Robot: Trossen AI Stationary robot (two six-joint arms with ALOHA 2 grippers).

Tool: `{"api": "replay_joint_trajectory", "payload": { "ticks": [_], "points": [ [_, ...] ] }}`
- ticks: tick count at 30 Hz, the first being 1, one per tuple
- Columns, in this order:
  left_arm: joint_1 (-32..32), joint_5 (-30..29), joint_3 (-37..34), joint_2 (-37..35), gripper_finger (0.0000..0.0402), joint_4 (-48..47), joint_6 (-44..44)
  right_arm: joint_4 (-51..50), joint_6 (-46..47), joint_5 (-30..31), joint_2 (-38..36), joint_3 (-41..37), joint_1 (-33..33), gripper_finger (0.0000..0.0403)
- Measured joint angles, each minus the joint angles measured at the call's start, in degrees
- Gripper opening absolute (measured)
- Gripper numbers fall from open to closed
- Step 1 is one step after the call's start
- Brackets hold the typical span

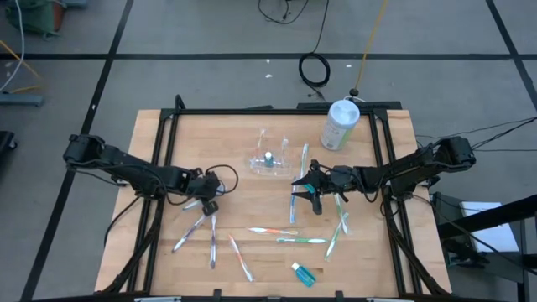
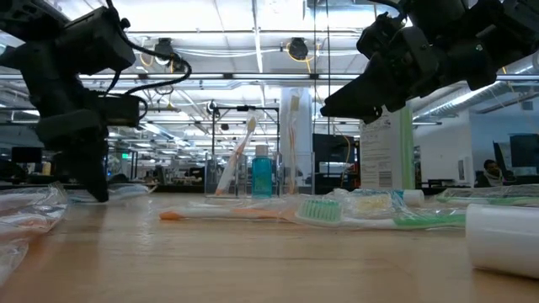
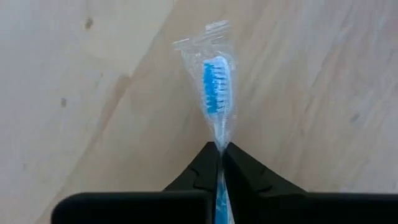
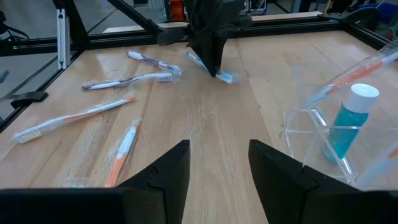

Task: Pick & Place toothbrushing station
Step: Put the left blue toothbrush into the transparent organizer

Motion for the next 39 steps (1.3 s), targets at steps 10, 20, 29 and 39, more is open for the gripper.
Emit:
{"api": "replay_joint_trajectory", "payload": {
  "ticks": [10,20,29,39],
  "points": [
    [0.0,-2.7,0.0,-4.5,0.0017,6.8,2.7,0.0,-0.6,0.0,0.0,0.0,0.0,0.0155],
    [0.0,-4.8,0.1,-15.9,0.0015,24.6,14.7,-0.1,-1.1,0.0,0.0,0.0,0.0,0.0155],
    [0.0,-2.8,0.1,-18.0,0.0011,46.0,29.8,0.1,-2.7,0.0,0.0,0.0,0.0,0.0155],
    [0.2,-0.6,0.1,-15.4,0.0005,63.7,49.4,0.7,-2.8,0.0,0.0,0.0,-0.1,0.0155]
  ]
}}
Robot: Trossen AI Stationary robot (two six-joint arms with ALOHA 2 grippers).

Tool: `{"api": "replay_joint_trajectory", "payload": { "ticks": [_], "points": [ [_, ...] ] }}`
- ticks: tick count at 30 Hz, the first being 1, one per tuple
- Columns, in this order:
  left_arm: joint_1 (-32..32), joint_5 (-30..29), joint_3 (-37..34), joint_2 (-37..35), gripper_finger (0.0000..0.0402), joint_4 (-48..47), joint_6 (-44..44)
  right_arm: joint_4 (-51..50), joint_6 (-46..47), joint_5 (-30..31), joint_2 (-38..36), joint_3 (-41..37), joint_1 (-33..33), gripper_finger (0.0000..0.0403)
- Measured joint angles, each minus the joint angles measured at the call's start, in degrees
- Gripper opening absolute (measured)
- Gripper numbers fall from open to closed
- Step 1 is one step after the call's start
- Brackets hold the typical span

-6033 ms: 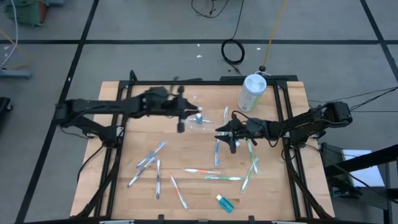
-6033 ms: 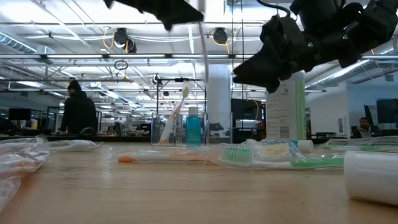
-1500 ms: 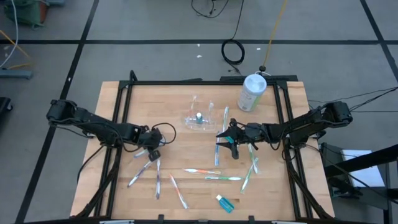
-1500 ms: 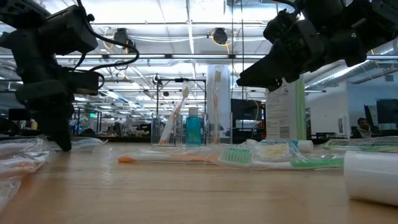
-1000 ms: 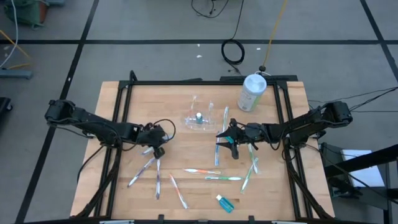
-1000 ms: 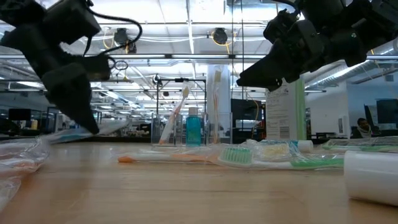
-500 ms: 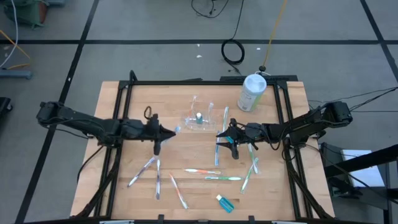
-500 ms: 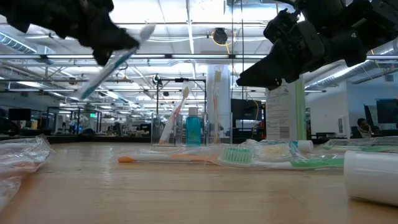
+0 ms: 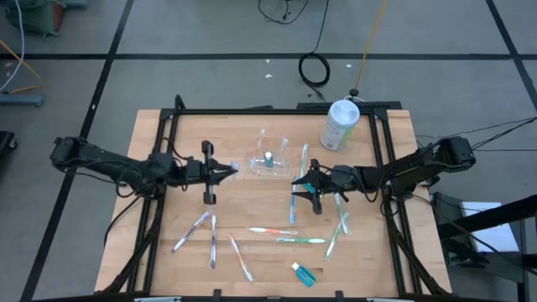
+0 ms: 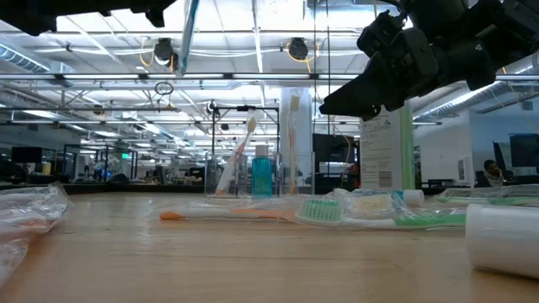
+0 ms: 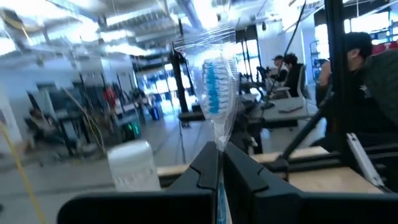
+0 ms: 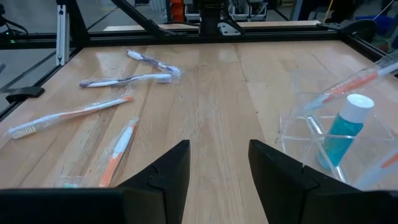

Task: Pick & Place toothbrushing station
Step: Put the left blue toothbrush into the transparent organizer

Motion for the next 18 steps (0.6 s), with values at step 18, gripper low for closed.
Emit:
{"api": "replay_joint_trajectory", "payload": {
  "ticks": [18],
  "points": [
    [15.5,-0.3,0.0,26.3,0.0006,24.4,1.0,-0.2,0.0,0.0,0.0,0.0,0.0,0.0155]
  ]
}}
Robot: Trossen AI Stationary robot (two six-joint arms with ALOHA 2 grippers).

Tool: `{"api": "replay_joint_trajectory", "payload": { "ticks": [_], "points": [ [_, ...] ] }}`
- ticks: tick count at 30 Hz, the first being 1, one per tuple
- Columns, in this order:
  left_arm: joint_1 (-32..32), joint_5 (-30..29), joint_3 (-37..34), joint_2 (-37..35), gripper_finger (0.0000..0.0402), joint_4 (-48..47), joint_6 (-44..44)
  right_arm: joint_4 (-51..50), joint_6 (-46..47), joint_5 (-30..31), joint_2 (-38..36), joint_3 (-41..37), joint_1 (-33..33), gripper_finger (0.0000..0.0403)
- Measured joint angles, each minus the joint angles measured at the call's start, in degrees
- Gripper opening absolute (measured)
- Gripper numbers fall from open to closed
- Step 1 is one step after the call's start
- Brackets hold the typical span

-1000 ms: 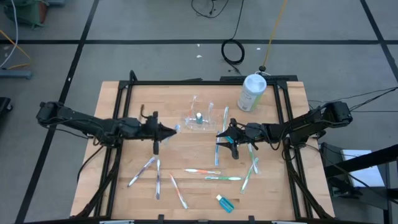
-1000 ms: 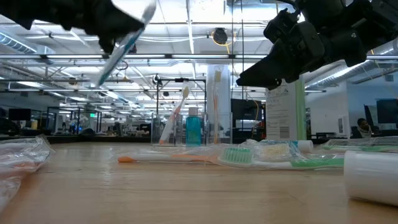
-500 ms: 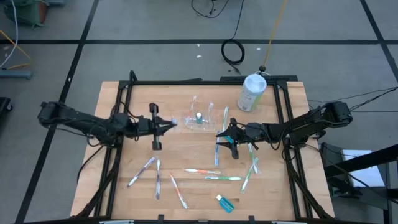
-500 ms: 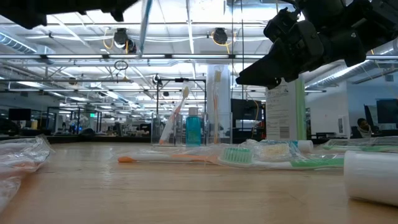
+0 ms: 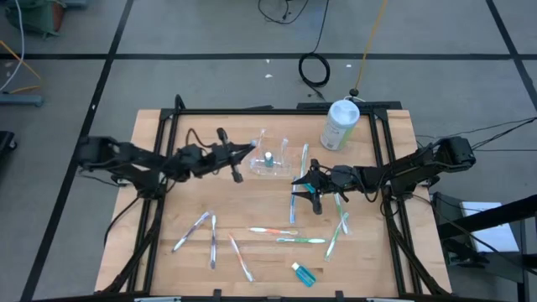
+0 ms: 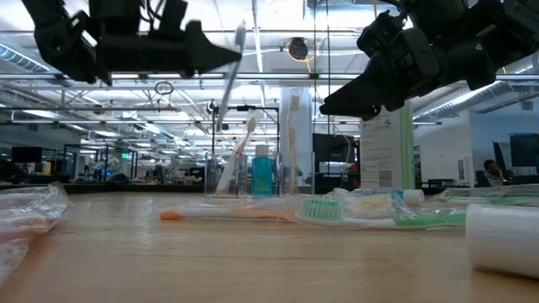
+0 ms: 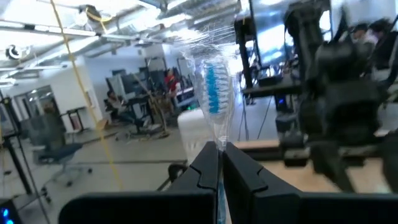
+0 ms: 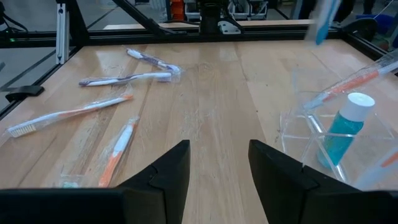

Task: Pick & Place toothbrushing station
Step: Put the left blue toothbrush into the transparent organizer

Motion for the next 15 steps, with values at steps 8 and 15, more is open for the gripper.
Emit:
{"api": "replay_joint_trajectory", "payload": {
  "ticks": [8,15],
  "points": [
    [3.5,0.7,0.0,9.5,0.0008,5.7,-3.3,0.0,0.0,0.0,0.0,0.0,0.0,0.0155],
    [4.8,-2.7,0.0,14.0,0.0004,5.3,-12.0,0.0,0.0,0.0,0.0,0.0,0.0,0.0155]
  ]
}}
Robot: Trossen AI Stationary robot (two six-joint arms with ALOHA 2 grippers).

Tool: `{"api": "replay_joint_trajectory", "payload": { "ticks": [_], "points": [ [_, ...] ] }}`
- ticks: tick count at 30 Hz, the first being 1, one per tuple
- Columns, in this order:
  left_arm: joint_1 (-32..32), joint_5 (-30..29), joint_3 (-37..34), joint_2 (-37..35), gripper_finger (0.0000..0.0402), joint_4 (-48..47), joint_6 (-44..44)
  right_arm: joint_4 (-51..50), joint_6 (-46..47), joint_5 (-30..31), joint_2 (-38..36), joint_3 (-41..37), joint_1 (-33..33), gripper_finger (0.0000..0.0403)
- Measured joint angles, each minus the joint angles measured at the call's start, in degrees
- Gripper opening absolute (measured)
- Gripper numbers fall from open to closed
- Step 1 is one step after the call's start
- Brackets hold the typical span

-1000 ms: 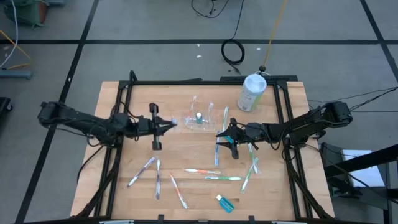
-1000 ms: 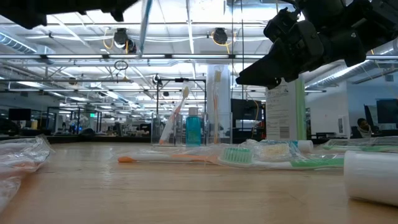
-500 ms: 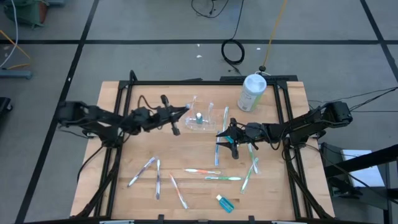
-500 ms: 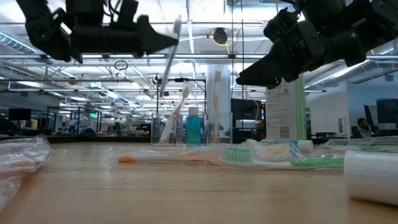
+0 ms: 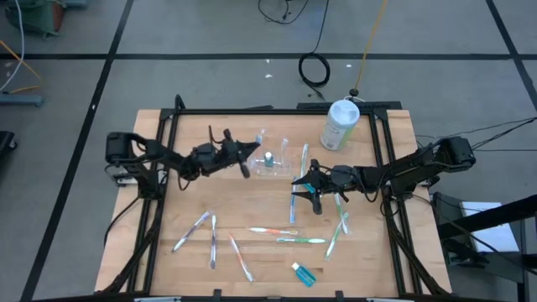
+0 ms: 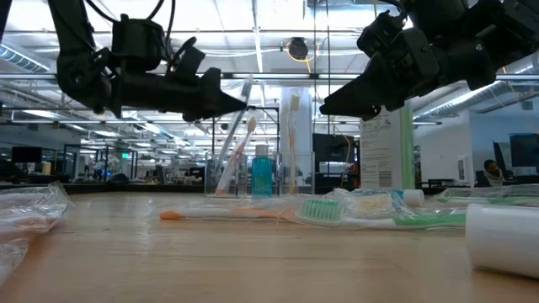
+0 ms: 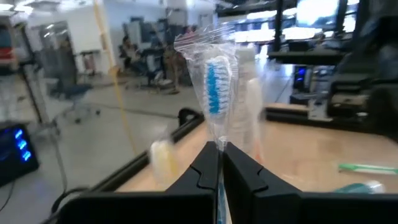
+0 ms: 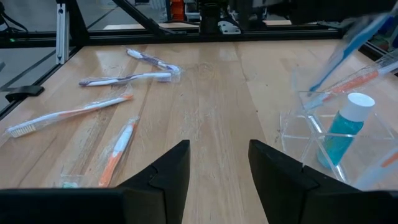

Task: Pick & Place toothbrushing station
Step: Put the left blue toothbrush into the transparent organizer

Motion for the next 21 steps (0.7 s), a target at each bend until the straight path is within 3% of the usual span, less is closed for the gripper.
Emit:
{"api": "replay_joint_trajectory", "payload": {
  "ticks": [7,11,15,21],
  "points": [
    [-0.1,-3.4,0.0,0.5,0.0027,-0.6,-0.4,0.0,0.0,0.0,0.0,0.0,0.0,0.0155],
    [-0.1,-8.1,0.0,0.5,0.0033,-1.0,-0.1,0.0,0.0,0.0,0.0,0.0,0.0,0.0155],
    [0.0,-13.0,0.0,0.5,0.0034,-5.9,-3.1,0.0,0.0,0.0,0.0,0.0,0.0,0.0155],
    [-0.2,-14.2,0.0,0.5,0.0035,-12.1,-4.2,0.0,0.0,0.0,0.0,0.0,0.0,0.0155]
  ]
}}
